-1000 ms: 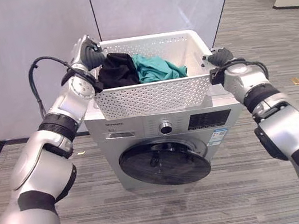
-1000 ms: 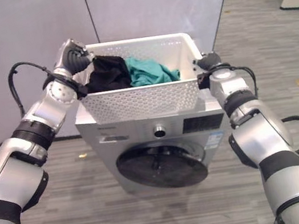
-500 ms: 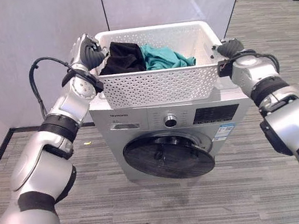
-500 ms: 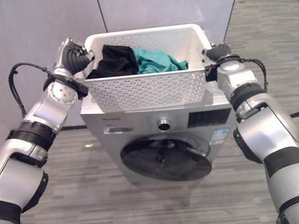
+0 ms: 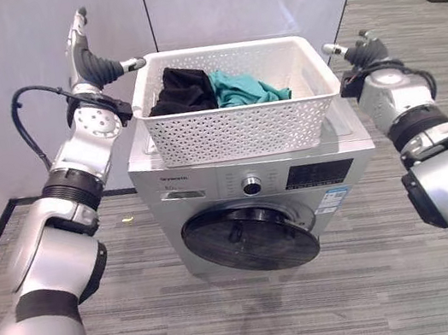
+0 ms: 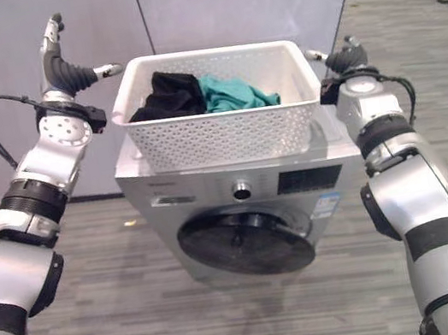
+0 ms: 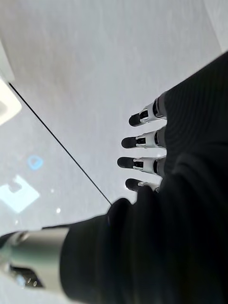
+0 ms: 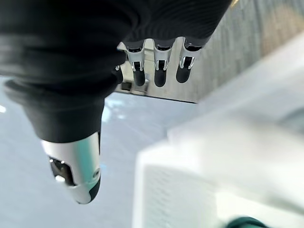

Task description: Grab the laundry basket,head to the washer,open it,put in the laundry and shut it.

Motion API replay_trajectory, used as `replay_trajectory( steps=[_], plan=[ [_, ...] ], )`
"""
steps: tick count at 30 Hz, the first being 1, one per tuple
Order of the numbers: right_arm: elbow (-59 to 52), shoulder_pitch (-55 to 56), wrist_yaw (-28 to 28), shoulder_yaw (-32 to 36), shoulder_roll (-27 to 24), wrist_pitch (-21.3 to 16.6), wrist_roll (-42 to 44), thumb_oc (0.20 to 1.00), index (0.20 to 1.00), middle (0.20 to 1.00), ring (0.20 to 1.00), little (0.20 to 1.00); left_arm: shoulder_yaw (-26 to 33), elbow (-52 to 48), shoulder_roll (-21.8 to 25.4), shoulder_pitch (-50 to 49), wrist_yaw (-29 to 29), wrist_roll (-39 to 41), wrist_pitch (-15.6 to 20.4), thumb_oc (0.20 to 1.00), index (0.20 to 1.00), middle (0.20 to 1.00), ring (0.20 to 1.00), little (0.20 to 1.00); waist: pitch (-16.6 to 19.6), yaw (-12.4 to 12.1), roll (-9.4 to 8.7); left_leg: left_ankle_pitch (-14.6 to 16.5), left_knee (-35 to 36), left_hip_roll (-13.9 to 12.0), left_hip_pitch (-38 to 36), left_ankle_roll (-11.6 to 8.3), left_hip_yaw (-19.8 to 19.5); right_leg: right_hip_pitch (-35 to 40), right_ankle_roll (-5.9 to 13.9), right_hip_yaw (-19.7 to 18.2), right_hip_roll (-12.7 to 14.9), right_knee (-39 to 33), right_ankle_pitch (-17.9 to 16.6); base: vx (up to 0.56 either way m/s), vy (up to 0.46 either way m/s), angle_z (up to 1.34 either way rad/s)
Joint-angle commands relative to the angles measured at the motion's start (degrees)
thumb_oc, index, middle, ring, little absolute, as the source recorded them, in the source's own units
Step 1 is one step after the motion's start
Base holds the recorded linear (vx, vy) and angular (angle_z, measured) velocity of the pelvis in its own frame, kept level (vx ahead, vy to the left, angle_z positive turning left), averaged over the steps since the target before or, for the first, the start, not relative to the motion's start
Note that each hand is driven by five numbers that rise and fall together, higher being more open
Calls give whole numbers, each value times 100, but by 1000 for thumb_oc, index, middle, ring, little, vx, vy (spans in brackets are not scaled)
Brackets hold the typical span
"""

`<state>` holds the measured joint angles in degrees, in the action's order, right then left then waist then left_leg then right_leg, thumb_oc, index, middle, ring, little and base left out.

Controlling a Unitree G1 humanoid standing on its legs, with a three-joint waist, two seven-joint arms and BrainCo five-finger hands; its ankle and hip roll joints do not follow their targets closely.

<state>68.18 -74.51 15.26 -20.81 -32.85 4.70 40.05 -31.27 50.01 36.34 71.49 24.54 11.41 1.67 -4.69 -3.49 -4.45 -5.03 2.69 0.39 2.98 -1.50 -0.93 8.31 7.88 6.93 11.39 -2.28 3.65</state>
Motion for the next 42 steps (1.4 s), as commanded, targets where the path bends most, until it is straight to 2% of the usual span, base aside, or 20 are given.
replay_trajectory(
  steps=[1, 5, 8, 10, 11, 13, 15, 16, 19, 23, 25, 26, 27, 30, 32, 33, 35, 39, 40, 42],
  plan=[
    [-350, -196, 138, -155, -643, -777, 308, 1000, 1000, 1000, 1000, 1000, 145, 167, 313, 409, 260, 189, 508, 1000, 1000, 1000, 1000, 1000, 254, -93, 173, 477, 191, -310, -511, -45, -9, 33, 346, 25, 346, 417, -433, 0, 0, 0],
    [-1481, 97, 323, -2, -1053, -1083, 81, 1000, 1000, 1000, 1000, 1000, 588, -521, 820, 43, 434, 103, 619, 1000, 1000, 1000, 1000, 1000, 322, -76, 171, 507, 193, -316, -578, -50, 18, 85, 345, 13, 361, 388, -458, 7, -8, -2],
    [-2712, 866, 467, 379, -1504, -1175, -560, 1000, 1000, 1000, 1000, 1000, 1365, -1557, 1373, -747, 600, -174, 716, 1000, 1000, 1000, 1000, 1000, 371, -59, 183, 528, 182, -330, -605, -55, 46, 83, 337, -10, 362, 368, -467, -4, -16, -2],
    [-3558, 1753, 488, 883, -1714, -1225, -998, 1000, 1000, 1000, 1000, 1000, 1995, -2240, 1616, -1476, 657, -412, 756, 1000, 1000, 1000, 1000, 1000, 384, -68, 190, 557, 154, -350, -629, -55, 56, 114, 305, -28, 350, 338, -395, -23, -65, -2],
    [-4403, 2882, 376, 1615, -1706, -1314, -1222, 1000, 1000, 1000, 1000, 1000, 2757, -2875, 1743, -2413, 634, -615, 800, 1000, 1000, 1000, 1000, 1000, 370, -82, 205, 557, 73, -374, -596, -56, 50, 107, 268, -55, 325, 327, -326, -31, -73, -3],
    [-4802, 3497, 296, 1997, -1622, -1346, -1308, 1000, 1000, 1000, 1000, 1000, 3187, -3245, 1747, -3021, 580, -700, 812, 1000, 1000, 1000, 1000, 1000, 395, -92, 208, 605, 45, -396, -619, -70, 48, 153, 238, -47, 310, 320, -209, -42, -84, -7],
    [-5437, 4571, 80, 2578, -1368, -1350, -1524, 1000, 1000, 1000, 1000, 1000, 3932, -3716, 1659, -4142, 484, -872, 847, 1000, 1000, 1000, 1000, 1000, 367, -111, 218, 620, -55, -461, -583, -95, 21, 160, 172, -62, 248, 332, -22, -124, -175, -12],
    [-5874, 5406, -41, 3109, -1179, -1376, -1681, 1000, 1000, 1000, 1000, 1000, 4616, -4059, 1455, -5179, 386, -1015, 868, 1000, 1000, 1000, 1000, 1000, 283, -126, 210, 542, -178, -542, -481, -132, -16, 139, 75, -91, 176, 345, 54, -93, -178, -10],
    [-6453, 6180, -239, 3475, -869, -1371, -1778, 1000, 1000, 1000, 1000, 1000, 5133, -4260, 1149, -6013, 327, -1110, 845, 1000, 1000, 1000, 1000, 1000, 242, -91, 213, 508, -255, -655, -414, -222, -51, 175, -40, -107, 48, 291, 160, -163, -220, -1],
    [-7355, 7465, -599, 3956, -294, -1460, -1946, 1000, 1000, 1000, 1000, 1000, 5788, -4467, 234, -7409, 168, -996, 821, 1000, 1000, 1000, 1000, 1000, 34, -32, 252, 189, -468, -961, -95, -510, -206, 291, -332, -177, -349, -60, 192, -233, -285, 9],
    [-7545, 7898, -728, 3998, -140, -1451, -2098, 1000, 1000, 1000, 1000, 1000, 5805, -4505, -299, -7980, -39, -728, 857, 1000, 1000, 1000, 1000, 1000, -113, -27, 294, -70, -601, -1100, 56, -636, -269, 388, -440, -160, -539, -268, 173, -215, -259, 21],
    [-7569, 7927, -731, 3999, -141, -1442, -2100, 1000, 1000, 1000, 1000, 1000, 5813, -4531, -315, -8015, -50, -724, 852, 1000, 1000, 1000, 1000, 1000, -98, -12, 312, -73, -603, -1113, 61, -645, -286, 392, -449, -150, -556, -269, 169, -208, -263, 17],
    [-7588, 8184, -774, 3786, -4, -1351, -2276, 1000, 1000, 1000, 1000, 1000, 5629, -4433, -840, -8357, -241, -355, 822, 1000, 1000, 1000, 1000, 1000, -225, 2, 386, -324, -561, -1254, 129, -738, -365, 414, -550, -99, -743, -272, 272, -251, -281, 17],
    [-7515, 8468, -841, 3333, 93, -1227, -2504, 1000, 1000, 1000, 1000, 1000, 4845, -4074, -1408, -8477, -562, 30, 792, 1000, 1000, 1000, 1000, 1000, -378, 16, 441, -769, -382, -1355, 300, -806, -354, 382, -644, 47, -893, -272, 318, -317, -243, 44],
    [-7271, 8486, -689, 2809, 110, -1062, -2886, 1000, 1000, 1000, 1000, 1000, 4066, -3573, -1723, -8130, -754, 496, 747, 1000, 1000, 1000, 1000, 1000, -561, 181, 330, -507, -856, -1376, 506, -543, 284, 260, -716, 267, -856, -272, 251, -344, -185, 38],
    [-7265, 8480, -686, 2809, 110, -1066, -2887, 1000, 1000, 1000, 1000, 1000, 4063, -3562, -1721, -8120, -754, 498, 754, 1000, 1000, 1000, 1000, 1000, -558, 176, 332, -514, -865, -1375, 524, -534, 287, 245, -713, 263, -855, -272, 238, -134, -76, 55],
    [-6982, 8408, -679, 2417, 188, -1004, -2951, 1000, 1000, 1000, 1000, 1000, 3504, -3409, -1894, -8117, -988, 607, 663, 1000, 1000, 1000, 1000, 1000, -520, 203, 309, 21, -1004, -1256, 272, -379, 419, 138, -699, 320, -778, -272, 156, -109, -47, 50],
    [-6792, 8347, -744, 2131, 194, -971, -3062, 1000, 1000, 1000, 1000, 1000, 3194, -3414, -1886, -8143, -1091, 600, 624, 1000, 1000, 1000, 1000, 1000, -385, 237, 381, -83, -736, -1210, 72, -397, 359, 43, -679, 401, -829, -272, 162, -43, -3, 10],
    [-6768, 8337, -892, 1970, 10, -857, -3458, 1000, 1000, 1000, 1000, 1000, 3177, -3501, -1832, -8130, -1141, 488, 599, 1000, 1000, 1000, 1000, 1000, -419, 188, 344, -126, -898, -1206, 157, -434, 313, 91, -694, 461, -816, -272, 160, 0, 0, 0],
    [-6687, 8293, -926, 1906, -110, -830, -3725, 1000, 1000, 1000, 1000, 1000, 3136, -3548, -1824, -8122, -1192, 412, 610, 1000, 1000, 1000, 1000, 1000, -447, 169, 297, 74, -1108, -1173, 171, -392, 281, 142, -686, 541, -769, -272, 142, -13, -13, 19]
  ],
)
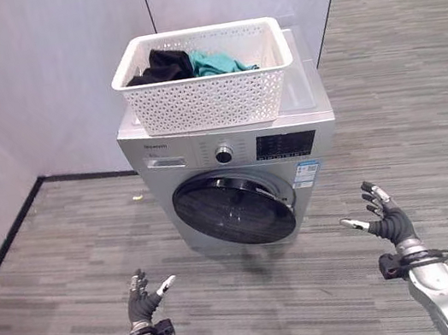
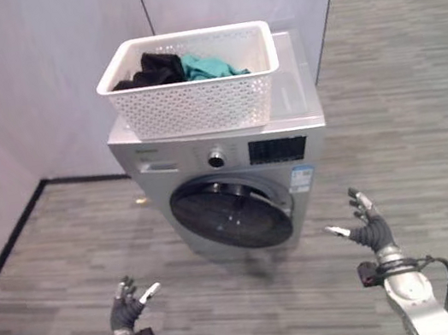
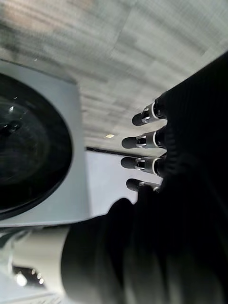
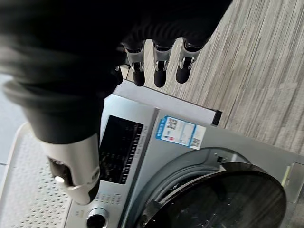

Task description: Grab the laundry basket,head to the washer,open it,put in the laundry and shut it.

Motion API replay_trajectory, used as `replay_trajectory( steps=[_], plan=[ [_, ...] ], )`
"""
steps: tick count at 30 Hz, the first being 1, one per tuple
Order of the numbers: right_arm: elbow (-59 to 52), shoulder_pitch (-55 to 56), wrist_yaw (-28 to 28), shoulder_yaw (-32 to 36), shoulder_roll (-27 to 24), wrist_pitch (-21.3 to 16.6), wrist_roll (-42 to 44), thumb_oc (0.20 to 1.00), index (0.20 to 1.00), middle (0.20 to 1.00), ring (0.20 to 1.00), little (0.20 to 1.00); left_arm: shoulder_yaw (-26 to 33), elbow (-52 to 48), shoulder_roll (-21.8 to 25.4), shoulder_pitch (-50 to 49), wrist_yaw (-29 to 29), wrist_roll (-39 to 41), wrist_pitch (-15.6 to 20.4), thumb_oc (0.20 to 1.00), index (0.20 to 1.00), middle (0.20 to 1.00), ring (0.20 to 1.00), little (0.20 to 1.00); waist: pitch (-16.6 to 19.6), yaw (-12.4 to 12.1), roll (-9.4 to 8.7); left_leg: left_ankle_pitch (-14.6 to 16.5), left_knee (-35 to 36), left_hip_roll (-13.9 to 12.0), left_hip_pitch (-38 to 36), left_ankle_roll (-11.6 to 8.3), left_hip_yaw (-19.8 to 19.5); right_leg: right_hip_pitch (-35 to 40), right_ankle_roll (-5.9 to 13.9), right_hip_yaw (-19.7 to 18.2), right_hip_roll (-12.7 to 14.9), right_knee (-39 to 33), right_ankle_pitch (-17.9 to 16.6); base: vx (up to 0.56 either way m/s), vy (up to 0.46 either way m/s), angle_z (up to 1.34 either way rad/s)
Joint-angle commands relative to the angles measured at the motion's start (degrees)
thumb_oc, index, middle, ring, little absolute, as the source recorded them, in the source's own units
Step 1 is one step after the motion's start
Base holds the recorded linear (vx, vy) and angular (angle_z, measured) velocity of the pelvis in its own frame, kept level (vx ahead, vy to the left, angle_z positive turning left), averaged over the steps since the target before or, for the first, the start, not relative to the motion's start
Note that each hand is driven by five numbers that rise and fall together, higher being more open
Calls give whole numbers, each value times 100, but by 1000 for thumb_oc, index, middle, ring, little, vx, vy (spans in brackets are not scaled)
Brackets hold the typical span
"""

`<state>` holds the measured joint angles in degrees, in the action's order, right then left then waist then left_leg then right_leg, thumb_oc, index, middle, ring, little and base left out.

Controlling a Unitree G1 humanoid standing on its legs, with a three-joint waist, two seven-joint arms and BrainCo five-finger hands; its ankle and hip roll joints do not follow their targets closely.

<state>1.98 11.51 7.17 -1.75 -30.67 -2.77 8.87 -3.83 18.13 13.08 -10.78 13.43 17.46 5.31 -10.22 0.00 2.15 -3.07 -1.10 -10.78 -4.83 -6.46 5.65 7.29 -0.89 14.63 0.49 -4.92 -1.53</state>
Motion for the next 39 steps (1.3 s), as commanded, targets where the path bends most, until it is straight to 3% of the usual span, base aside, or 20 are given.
replay_trajectory(
  steps=[1, 3, 8, 13, 21, 31, 35, 39],
  plan=[
    [-61, -314, -116, -3, -326, -86, -612, 1000, 1000, 1000, 1000, 1000, 392, -361, 500, 106, -80, -194, 246, 1000, 1000, 1000, 1000, 1000, 98, -174, -362, -106, -754, -52, 958, 107, -385, 253, 194, -220, 322, -8, 664, 11, 37, 21],
    [737, -837, 42, -249, -540, 149, -1209, 1000, 1000, 1000, 1000, 1000, 348, -374, 574, 74, -148, -324, 228, 1000, 1000, 1000, 1000, 1000, 112, -271, -340, -30, -394, -19, 757, 117, -286, 265, 251, -144, 365, -8, 644, 50, 96, 22],
    [1757, -1820, 111, -773, -613, 373, -1567, 1000, 1000, 1000, 1000, 1000, 153, -358, 757, 163, -332, -486, 208, 1000, 1000, 1000, 1000, 1000, 98, -450, -292, -54, 110, 88, 622, 136, -286, 135, 387, -49, 492, -8, 545, 42, 80, 13],
    [2950, -3203, 370, -1368, -657, 555, -1903, 1000, 1000, 1000, 1000, 1000, -25, -492, 961, 371, -416, -420, 280, 1000, 1000, 1000, 1000, 1000, -360, -631, -137, -30, 16, 229, 1063, 157, -308, -244, 470, 6, 688, -8, 360, -74, 70, 8],
    [4340, -4656, 706, -1751, -545, 589, -1513, 1000, 1000, 1000, 1000, 1000, -223, -476, 1046, 706, -321, -214, 410, 1000, 1000, 1000, 1000, 1000, -788, -766, -12, -74, -186, 376, 1799, 153, -256, -859, 510, -44, 851, 22, 137, -60, 50, 10],
    [5137, -5781, 811, -2231, -737, 505, -1309, 1000, 1000, 1000, 1000, 1000, -371, -416, 1030, 1041, -101, -3, 596, 1000, 1000, 1000, 1000, 1000, -1025, -879, 18, -218, -69, 420, 2092, 168, -138, -1384, 563, -195, 894, 118, 17, 4, 1, -3],
    [5056, -5807, 753, -2357, -485, 429, -1144, 1000, 1000, 1000, 1000, 1000, -448, -444, 1027, 1139, -46, -35, 638, 1000, 1000, 1000, 1000, 1000, -1074, -877, 17, -266, 10, 419, 2116, 160, -157, -1427, 564, -225, 870, 90, 11, 9, -18, 0],
    [4793, -5582, 724, -2619, 629, 272, -786, 1000, 1000, 1000, 1000, 1000, -514, -376, 1037, 1466, 236, -251, 678, 1000, 1000, 1000, 1000, 1000, -1133, -893, 21, -329, 152, 382, 2053, 125, -158, -1412, 547, -284, 799, 23, 30, 3, -48, -2]
  ],
)
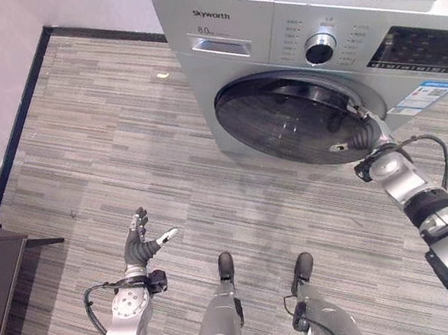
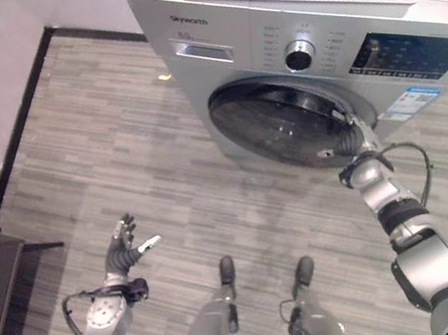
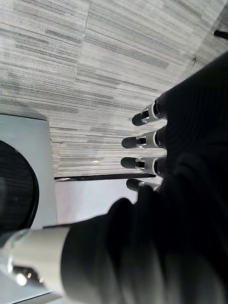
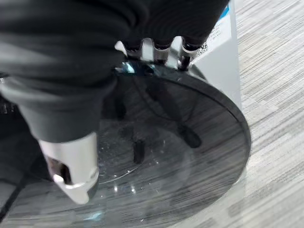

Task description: Grab the laundry basket,head to the washer,open it,put in the laundry and shut it.

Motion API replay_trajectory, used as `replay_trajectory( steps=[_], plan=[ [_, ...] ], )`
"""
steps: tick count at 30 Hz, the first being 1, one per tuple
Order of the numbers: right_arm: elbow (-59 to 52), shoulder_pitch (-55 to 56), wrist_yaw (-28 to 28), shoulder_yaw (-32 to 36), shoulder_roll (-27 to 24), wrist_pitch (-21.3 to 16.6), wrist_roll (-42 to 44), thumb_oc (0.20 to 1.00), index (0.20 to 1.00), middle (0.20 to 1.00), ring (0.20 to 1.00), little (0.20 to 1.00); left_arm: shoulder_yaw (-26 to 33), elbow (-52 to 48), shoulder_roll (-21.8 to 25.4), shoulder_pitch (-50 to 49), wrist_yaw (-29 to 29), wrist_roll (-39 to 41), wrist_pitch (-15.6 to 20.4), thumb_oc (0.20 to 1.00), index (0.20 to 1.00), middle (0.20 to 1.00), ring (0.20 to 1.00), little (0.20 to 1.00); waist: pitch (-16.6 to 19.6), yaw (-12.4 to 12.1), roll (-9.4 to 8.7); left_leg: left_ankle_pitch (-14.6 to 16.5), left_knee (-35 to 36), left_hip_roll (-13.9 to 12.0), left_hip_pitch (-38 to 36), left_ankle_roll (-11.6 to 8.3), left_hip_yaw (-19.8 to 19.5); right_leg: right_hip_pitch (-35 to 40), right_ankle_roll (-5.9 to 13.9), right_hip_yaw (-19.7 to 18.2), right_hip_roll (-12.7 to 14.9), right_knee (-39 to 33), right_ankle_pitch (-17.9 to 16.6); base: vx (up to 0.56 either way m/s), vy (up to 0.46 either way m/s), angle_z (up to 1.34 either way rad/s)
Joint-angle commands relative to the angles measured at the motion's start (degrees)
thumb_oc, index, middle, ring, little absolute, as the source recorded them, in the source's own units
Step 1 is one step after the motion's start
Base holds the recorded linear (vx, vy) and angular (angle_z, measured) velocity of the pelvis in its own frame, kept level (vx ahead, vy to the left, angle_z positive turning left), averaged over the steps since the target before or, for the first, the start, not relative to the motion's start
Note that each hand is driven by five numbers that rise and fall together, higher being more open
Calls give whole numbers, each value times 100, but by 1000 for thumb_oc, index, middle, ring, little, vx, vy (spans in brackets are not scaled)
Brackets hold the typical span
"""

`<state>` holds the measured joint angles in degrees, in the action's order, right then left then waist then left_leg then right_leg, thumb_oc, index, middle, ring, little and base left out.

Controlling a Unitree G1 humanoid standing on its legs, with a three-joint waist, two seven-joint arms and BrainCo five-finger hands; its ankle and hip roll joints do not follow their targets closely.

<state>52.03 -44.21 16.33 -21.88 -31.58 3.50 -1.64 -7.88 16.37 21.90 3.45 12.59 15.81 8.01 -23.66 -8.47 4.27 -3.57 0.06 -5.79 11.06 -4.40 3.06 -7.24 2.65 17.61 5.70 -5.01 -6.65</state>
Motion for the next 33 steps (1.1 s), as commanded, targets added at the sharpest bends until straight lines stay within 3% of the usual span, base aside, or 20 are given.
replay_trajectory(
  steps=[1, 2, 4, 10, 17, 18, 19, 20, 21, 22, 23, 25, 26, 27, 29, 32, 33],
  plan=[
    [-213, -11, -190, -606, 722, -354, 264, 1000, 1000, 1000, 1000, 1000, -106, -201, 157, 43, 320, -86, 407, 1000, 1000, 1000, 1000, 1000, 227, -40, -195, -300, 45, -112, 487, -76, 97, 21, 193, -578, 281, 25, 526, -5, -47, -8],
    [-500, 310, -258, -741, 1259, -406, 364, 1000, 1000, 1000, 1000, 1000, -69, -311, 248, 58, 382, -286, 377, 1000, 1000, 1000, 1000, 1000, 257, -27, -221, -307, 83, -155, 421, -89, 106, 64, 173, -592, 239, 13, 560, -9, -59, -9],
    [-805, 828, -514, -1079, 1784, -400, 403, 1000, 1000, 1000, 1000, 1000, 51, -665, 392, -80, 334, -356, 370, 1000, 1000, 1000, 1000, 1000, 317, -36, -259, -280, 86, -252, 270, -121, 132, 203, 144, -602, 180, 1, 626, 3, -102, -10],
    [-717, 1685, -1201, -1647, 2855, -354, 1319, 1000, 1000, 1000, 1000, 1000, 536, -1585, 948, -615, -60, -188, 217, 1000, 1000, 1000, 1000, 1000, 551, -182, -258, -322, 95, -512, -139, -216, 190, 625, 47, -542, -52, 1, 834, 14, -104, -10],
    [-424, 1940, -1402, -1767, 2918, -319, 1321, 1000, 1000, 1000, 1000, 1000, 976, -2459, 1439, -1009, -546, 20, 212, 1000, 1000, 1000, 1000, 1000, 654, -241, -183, -458, 64, -678, -296, -381, 150, 953, -88, -425, -267, 1, 1014, 13, -86, 9],
    [-289, 2168, -1532, -1655, 2672, -342, 1096, 1000, 1000, 1000, 1000, 1000, 1257, -2910, 2060, -1237, -991, 112, 455, 1000, 1000, 1000, 1000, 1000, 713, -240, -144, -454, 39, -779, -416, -429, 192, 1085, -106, -419, -359, 1, 1094, 26, -128, 14],
    [-241, 2324, -1585, -1560, 2528, -364, 972, 1000, 1000, 1000, 1000, 1000, 1334, -3073, 2351, -1336, -1202, 196, 463, 1000, 1000, 1000, 1000, 1000, 734, -218, -130, -456, 36, -824, -466, -427, 220, 1112, -103, -435, -391, 1, 1100, 20, -86, 5],
    [-244, 2327, -1586, -1559, 2531, -364, 969, 1000, 1000, 1000, 1000, 1000, 1342, -3080, 2355, -1344, -1207, 202, 460, 1000, 1000, 1000, 1000, 1000, 742, -220, -135, -476, 44, -823, -455, -422, 221, 1096, -104, -437, -390, 1, 1086, 38, -40, -4],
    [-79, 2673, -1655, -1362, 2246, -387, 620, 1000, 1000, 1000, 1000, 1000, 1374, -3279, 3091, -1492, -1633, 253, 370, 1000, 1000, 1000, 1000, 1000, 780, -124, -88, -473, 79, -897, -576, -424, 286, 1144, -93, -468, -444, 1, 1095, 23, -16, -7],
    [-79, 2673, -1656, -1356, 2249, -388, 617, 1000, 1000, 1000, 1000, 1000, 1373, -3279, 3097, -1489, -1635, 256, 370, 1000, 1000, 1000, 1000, 1000, 788, -129, -93, -495, 90, -894, -565, -420, 287, 1128, -94, -468, -443, 1, 1083, 48, -20, -12],
    [-12, 2784, -1677, -1282, 2161, -398, 529, 1000, 1000, 1000, 1000, 1000, 1261, -3231, 3392, -1426, -1780, 259, 350, 1000, 1000, 1000, 1000, 1000, 805, -82, -80, -502, 122, -908, -608, -421, 312, 1135, -83, -479, -448, 1, 1077, 29, 1, -13],
    [154, 3143, -1758, -1080, 1836, -426, 339, 1000, 1000, 1000, 1000, 1000, 325, -2969, 4312, -920, -2662, 910, 204, 1000, 1000, 1000, 1000, 1000, 855, 185, -58, -537, 319, -959, -763, -441, 444, 1153, -21, -503, -473, 1, 1073, 64, 18, -9],
    [117, 3235, -1791, -1064, 1722, -442, 272, 1000, 1000, 1000, 1000, 1000, -200, -2785, 4506, -620, -2961, 1202, 114, 1000, 1000, 1000, 1000, 1000, 879, 290, -65, -554, 380, -971, -798, -444, 495, 1144, -7, -513, -475, 1, 1060, 46, 22, 0],
    [113, 3244, -1792, -1037, 1714, -441, 271, 1000, 1000, 1000, 1000, 1000, -281, -2753, 4502, -538, -2959, 1205, 124, 1000, 1000, 1000, 1000, 1000, 882, 262, -56, -557, 385, -971, -800, -444, 498, 1143, -7, -514, -475, 1, 1060, 35, 23, -5],
    [153, 3425, -1789, -920, 1509, -475, 218, 1000, 1000, 1000, 1000, 1000, -1863, -2029, 4594, 422, -3584, 1633, -151, 1000, 1000, 1000, 1000, 1000, 919, 514, -63, -551, 458, -1001, -820, -450, 579, 1095, 29, -536, -474, 1, 1041, 36, 35, -19],
    [65, 3572, -1687, -733, 1268, -517, 373, 1000, 1000, 1000, 1000, 1000, -3503, -769, 4196, 1481, -3761, 1741, -420, 1000, 1000, 1000, 1000, 1000, 902, 832, -93, -517, 494, -1008, -787, -439, 646, 962, 68, -615, -467, 1, 976, 10, 39, -19],
    [3, 3622, -1640, -690, 1196, -530, 436, 1000, 1000, 1000, 1000, 1000, -3772, -437, 4044, 1722, -3713, 1619, -452, 1000, 1000, 1000, 1000, 1000, 898, 906, -107, -513, 494, -1009, -755, -438, 664, 903, 78, -637, -462, 1, 953, -10, 35, -28]
  ],
)
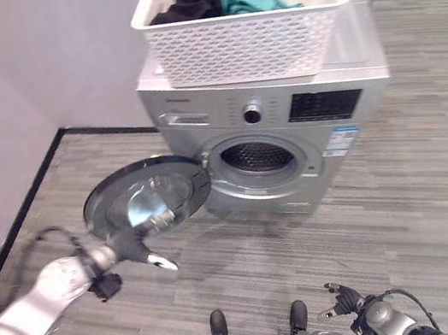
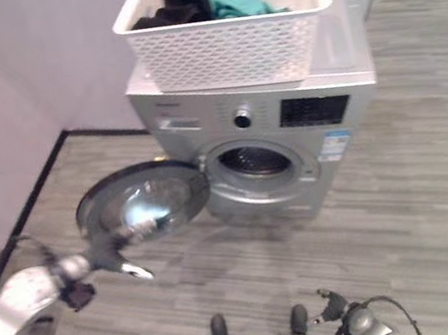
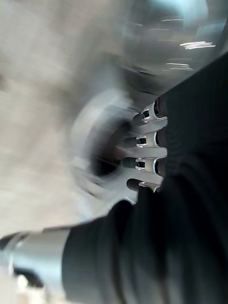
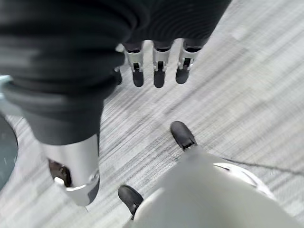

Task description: Grab the laundry basket,head to the washer,open it,put in the laundry and shut it.

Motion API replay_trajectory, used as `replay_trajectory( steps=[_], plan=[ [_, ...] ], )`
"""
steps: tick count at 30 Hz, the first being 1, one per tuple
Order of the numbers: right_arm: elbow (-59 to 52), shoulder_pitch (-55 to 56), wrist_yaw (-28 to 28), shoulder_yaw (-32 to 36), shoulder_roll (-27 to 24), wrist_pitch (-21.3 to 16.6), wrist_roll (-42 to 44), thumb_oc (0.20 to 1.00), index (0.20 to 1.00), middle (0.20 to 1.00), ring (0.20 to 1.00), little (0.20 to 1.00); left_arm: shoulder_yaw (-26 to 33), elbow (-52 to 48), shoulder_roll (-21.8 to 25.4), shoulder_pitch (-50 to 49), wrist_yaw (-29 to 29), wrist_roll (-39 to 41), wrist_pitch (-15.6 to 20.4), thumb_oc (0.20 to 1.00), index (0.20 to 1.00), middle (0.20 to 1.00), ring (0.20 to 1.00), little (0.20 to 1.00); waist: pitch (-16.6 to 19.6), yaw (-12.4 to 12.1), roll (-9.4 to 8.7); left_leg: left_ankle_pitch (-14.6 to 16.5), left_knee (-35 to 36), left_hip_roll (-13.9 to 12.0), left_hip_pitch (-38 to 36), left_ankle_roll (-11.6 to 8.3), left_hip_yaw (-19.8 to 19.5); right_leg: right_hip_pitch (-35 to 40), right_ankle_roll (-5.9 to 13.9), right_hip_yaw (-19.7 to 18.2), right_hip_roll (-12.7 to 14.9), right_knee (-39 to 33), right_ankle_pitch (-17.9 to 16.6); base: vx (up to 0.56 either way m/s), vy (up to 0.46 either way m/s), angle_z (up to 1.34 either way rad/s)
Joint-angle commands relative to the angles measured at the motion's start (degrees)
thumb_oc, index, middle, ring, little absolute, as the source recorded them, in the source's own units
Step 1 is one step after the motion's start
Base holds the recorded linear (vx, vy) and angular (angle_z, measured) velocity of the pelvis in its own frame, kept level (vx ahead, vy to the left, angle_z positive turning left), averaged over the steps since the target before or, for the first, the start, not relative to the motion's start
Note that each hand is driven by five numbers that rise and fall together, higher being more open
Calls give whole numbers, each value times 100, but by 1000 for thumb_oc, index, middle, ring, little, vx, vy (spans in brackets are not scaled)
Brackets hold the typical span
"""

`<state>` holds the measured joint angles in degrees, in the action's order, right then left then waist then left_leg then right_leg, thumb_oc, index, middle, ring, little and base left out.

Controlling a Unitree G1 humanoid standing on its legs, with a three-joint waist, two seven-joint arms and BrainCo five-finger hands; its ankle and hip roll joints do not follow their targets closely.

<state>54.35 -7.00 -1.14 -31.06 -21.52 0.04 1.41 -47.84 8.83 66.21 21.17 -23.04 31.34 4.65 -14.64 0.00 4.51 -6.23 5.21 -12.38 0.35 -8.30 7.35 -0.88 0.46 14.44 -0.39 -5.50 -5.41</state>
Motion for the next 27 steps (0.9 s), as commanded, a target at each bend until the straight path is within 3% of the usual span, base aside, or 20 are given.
replay_trajectory(
  steps=[1, 2, 4, 5, 8, 12, 15, 17, 27],
  plan=[
    [-288, -73, 172, 283, 132, -194, 220, 1000, 1000, 1000, 1000, 1000, 145, 807, -621, 146, 141, -467, -7, 1000, 1000, 1000, 1000, 1000, -39, 150, -164, -248, -22, -351, 357, -43, 251, 190, 314, -344, 159, 50, 798, -24, 25, -26],
    [-354, -74, 246, 347, 81, -202, 287, 1000, 1000, 1000, 1000, 1000, 204, 1243, -957, 310, 488, -985, 88, 1000, 1000, 1000, 1000, 1000, -63, 174, -191, -249, -22, -344, 402, -34, 247, 128, 316, -357, 171, 50, 776, -39, 11, -18],
    [-347, -241, 473, 391, 108, -177, 382, 1000, 1000, 1000, 1000, 1000, 725, 3049, -2335, 879, 1650, -2788, 69, 1000, 1000, 1000, 1000, 1000, -199, 228, -304, -265, -22, -304, 542, 1, 188, -20, 324, -364, 202, 50, 716, -87, -3, -12],
    [-391, -352, 590, 376, 132, -163, 429, 1000, 1000, 1000, 1000, 1000, 893, 3881, -2883, 1236, 1901, -3217, -8, 1000, 1000, 1000, 1000, 1000, -273, 263, -351, -269, -25, -286, 603, 11, 179, -88, 331, -390, 215, 50, 685, -112, 13, 11],
    [-427, -674, 841, 390, 160, -123, 487, 1000, 1000, 1000, 1000, 1000, 1318, 5728, -3466, 2178, 2440, -3797, -231, 1000, 1000, 1000, 1000, 1000, -514, 352, -483, -310, -22, -272, 761, 11, 258, -293, 365, -431, 266, 68, 572, -104, 36, 6],
    [-523, -804, 935, 356, 210, -185, 611, 1000, 1000, 1000, 1000, 1000, 1420, 6487, -3432, 2760, 2716, -4101, -374, 1000, 1000, 1000, 1000, 1000, -610, 395, -592, -343, -21, -279, 890, 9, 286, -441, 382, -468, 275, 66, 497, -38, 4, -5],
    [-915, -839, 1171, 243, 276, -377, 797, 1000, 1000, 1000, 1000, 1000, 1975, 7066, -3081, 3164, 3480, -4239, -576, 1000, 1000, 1000, 1000, 1000, -668, 449, -741, -393, -21, -285, 1097, -9, 256, -639, 402, -473, 275, 56, 415, -47, -26, 0],
    [-1107, -833, 1233, 189, 280, -426, 875, 1000, 1000, 1000, 1000, 1000, 2231, 7178, -2855, 3110, 3676, -4160, -617, 1000, 1000, 1000, 1000, 1000, -677, 449, -772, -409, -21, -300, 1193, -23, 260, -713, 418, -457, 278, 50, 396, -35, -25, -6],
    [-1071, -794, 1302, 363, 208, -490, 1113, 1000, 1000, 1000, 1000, 1000, 2525, 7035, -2535, 2868, 4000, -4023, -596, 1000, 1000, 1000, 1000, 1000, -631, 382, -722, -424, -21, -323, 1153, -52, 295, -652, 393, -453, 254, 50, 459, -7, -8, -3]
  ],
)
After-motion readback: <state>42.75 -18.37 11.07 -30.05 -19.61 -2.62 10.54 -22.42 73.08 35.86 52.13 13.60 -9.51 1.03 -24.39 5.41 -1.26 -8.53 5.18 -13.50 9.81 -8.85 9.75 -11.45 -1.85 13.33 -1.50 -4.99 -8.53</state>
